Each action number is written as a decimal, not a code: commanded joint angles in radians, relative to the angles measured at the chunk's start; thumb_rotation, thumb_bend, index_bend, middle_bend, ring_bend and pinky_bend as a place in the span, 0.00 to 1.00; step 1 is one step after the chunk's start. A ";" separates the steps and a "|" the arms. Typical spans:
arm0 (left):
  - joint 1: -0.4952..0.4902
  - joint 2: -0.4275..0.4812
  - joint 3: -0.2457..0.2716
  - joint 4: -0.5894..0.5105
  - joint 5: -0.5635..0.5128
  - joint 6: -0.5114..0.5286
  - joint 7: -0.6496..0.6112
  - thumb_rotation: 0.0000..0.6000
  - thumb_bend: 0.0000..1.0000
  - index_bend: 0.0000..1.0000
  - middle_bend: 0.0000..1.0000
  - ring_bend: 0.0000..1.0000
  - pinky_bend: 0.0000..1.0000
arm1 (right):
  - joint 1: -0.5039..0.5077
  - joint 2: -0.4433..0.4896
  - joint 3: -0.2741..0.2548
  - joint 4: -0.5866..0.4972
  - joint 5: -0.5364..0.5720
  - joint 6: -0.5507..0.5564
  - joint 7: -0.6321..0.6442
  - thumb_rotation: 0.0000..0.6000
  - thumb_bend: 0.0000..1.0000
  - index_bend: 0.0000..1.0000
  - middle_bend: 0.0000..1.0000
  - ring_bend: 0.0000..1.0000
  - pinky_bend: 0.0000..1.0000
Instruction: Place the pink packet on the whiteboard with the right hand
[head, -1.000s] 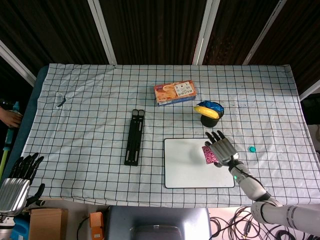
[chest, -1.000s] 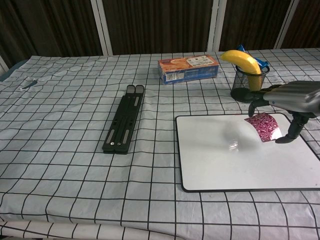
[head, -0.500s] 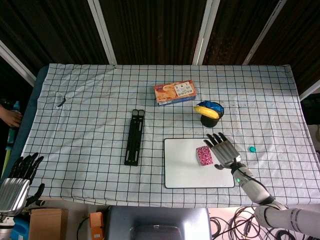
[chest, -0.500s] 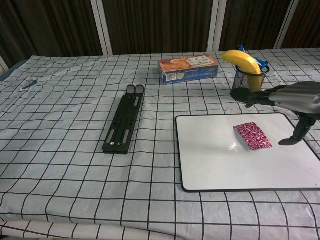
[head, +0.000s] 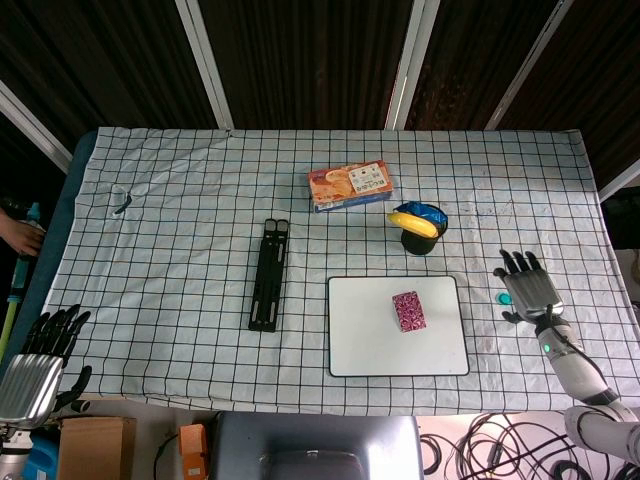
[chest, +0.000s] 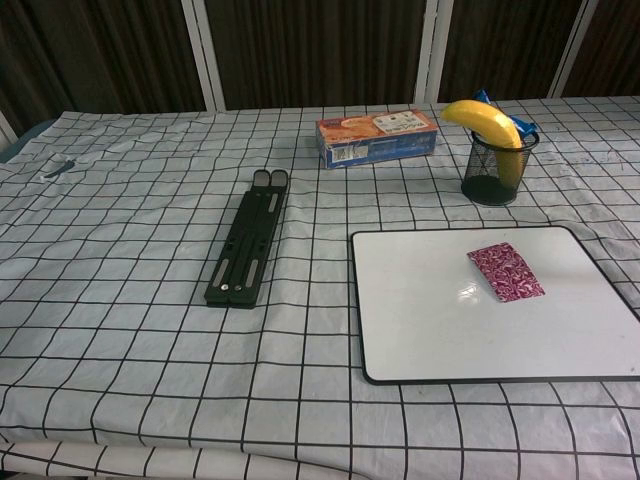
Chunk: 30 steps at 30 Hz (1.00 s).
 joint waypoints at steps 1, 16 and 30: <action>-0.002 -0.001 -0.001 -0.001 -0.003 -0.004 0.003 1.00 0.41 0.00 0.00 0.00 0.00 | -0.027 -0.031 -0.013 0.089 -0.035 -0.023 0.068 1.00 0.13 0.30 0.00 0.00 0.00; -0.005 -0.003 -0.003 0.000 -0.011 -0.011 0.006 1.00 0.41 0.00 0.00 0.00 0.00 | -0.016 -0.151 0.005 0.280 -0.095 -0.092 0.143 1.00 0.16 0.37 0.00 0.00 0.00; -0.003 -0.001 -0.002 0.001 -0.008 -0.003 -0.001 1.00 0.41 0.00 0.00 0.00 0.00 | -0.021 -0.131 0.028 0.262 -0.110 -0.090 0.162 1.00 0.19 0.39 0.00 0.00 0.00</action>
